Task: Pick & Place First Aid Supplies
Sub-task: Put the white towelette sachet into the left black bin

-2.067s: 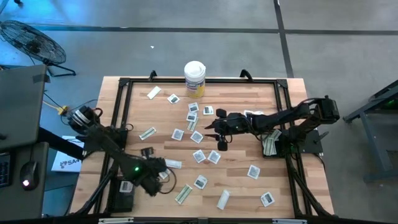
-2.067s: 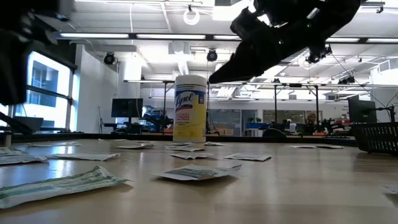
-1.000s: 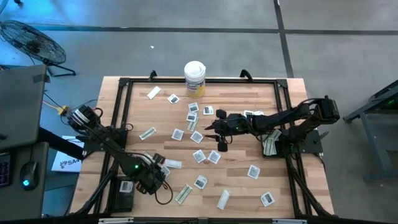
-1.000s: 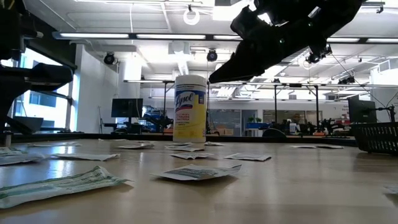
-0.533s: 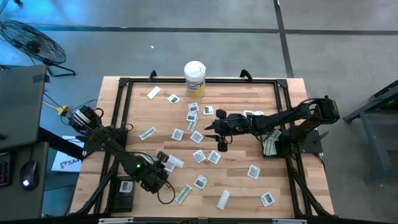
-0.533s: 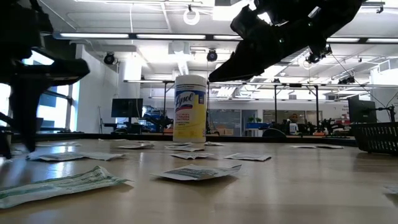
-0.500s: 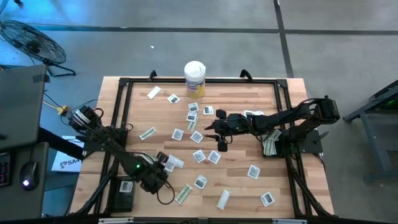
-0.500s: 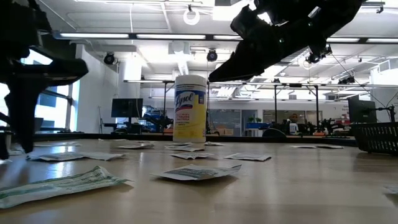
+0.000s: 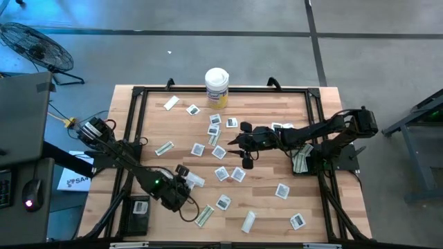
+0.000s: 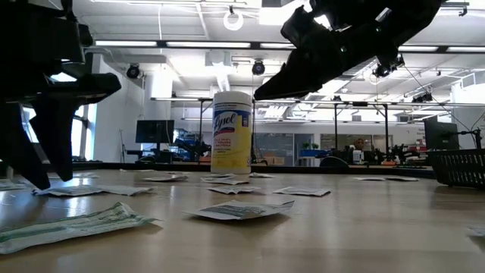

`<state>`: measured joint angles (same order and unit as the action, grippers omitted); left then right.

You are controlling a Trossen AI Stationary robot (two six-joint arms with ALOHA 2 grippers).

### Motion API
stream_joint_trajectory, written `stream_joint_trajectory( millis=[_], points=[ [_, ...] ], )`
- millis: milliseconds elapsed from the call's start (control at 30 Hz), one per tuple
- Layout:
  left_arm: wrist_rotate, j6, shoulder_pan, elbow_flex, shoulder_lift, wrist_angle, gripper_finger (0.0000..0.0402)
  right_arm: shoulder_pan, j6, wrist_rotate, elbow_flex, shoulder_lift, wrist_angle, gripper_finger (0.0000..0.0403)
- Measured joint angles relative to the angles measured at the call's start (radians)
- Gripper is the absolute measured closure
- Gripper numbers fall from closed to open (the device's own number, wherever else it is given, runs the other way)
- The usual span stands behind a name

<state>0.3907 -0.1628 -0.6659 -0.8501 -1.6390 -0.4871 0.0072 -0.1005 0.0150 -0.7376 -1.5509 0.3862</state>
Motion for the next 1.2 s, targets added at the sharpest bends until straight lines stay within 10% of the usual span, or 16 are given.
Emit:
stream_joint_trajectory(
  millis=[1200],
  points=[
    [-0.197,-0.077,0.017,-0.051,-0.016,0.061,0.0325,0.000,0.014,0.000,0.000,0.000,0.000,0.0265]
  ],
)
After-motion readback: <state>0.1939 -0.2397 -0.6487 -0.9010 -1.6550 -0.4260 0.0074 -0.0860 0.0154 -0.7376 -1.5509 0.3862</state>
